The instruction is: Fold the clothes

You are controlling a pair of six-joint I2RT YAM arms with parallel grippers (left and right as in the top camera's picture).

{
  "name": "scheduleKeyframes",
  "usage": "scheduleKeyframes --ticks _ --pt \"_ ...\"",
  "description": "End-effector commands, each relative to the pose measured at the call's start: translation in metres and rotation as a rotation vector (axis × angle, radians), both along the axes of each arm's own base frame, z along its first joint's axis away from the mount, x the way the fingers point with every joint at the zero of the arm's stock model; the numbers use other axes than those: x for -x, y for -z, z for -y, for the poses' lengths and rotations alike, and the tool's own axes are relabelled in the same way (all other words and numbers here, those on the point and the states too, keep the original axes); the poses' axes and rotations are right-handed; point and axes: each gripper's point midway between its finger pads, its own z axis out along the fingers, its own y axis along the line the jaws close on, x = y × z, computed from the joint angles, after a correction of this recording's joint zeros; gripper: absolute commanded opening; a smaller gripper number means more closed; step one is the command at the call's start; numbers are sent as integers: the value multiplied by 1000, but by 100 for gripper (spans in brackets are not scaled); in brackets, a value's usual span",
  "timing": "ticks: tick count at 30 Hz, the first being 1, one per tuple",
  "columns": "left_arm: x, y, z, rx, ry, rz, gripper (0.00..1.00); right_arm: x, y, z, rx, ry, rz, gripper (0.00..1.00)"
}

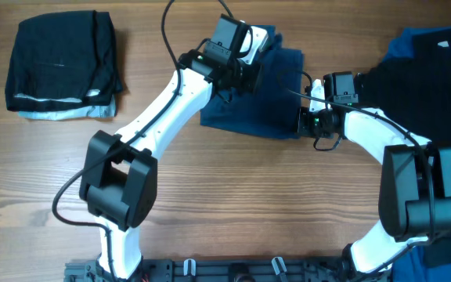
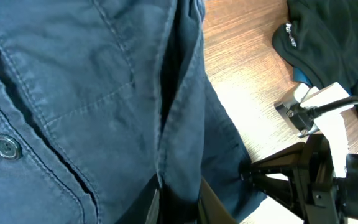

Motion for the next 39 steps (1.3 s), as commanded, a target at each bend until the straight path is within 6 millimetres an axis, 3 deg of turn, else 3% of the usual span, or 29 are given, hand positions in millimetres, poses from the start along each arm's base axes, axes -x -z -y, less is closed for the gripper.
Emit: scheduleKeyframes --ticks 1,4,7,14,19,33,39 --pt "-4 -2 8 33 -18 -12 16 27 22 -1 -3 1 -99 4" --pt "-8 -6 11 58 -37 -4 14 26 21 -1 -7 16 -103 4" --pt "-10 -8 12 64 -37 7 10 18 4 0 -10 25 -81 4" --pt "-25 -18 21 134 -75 49 4 0 -88 7 -27 47 107 4" --pt "-33 -16 36 245 -118 1 4 4 -123 10 -20 54 195 4" --pt "13 0 75 222 -6 -93 4 4 -118 23 47 87 186 4" --pt "18 4 80 214 2 -97 7 4 -118 22 46 89 184 4"
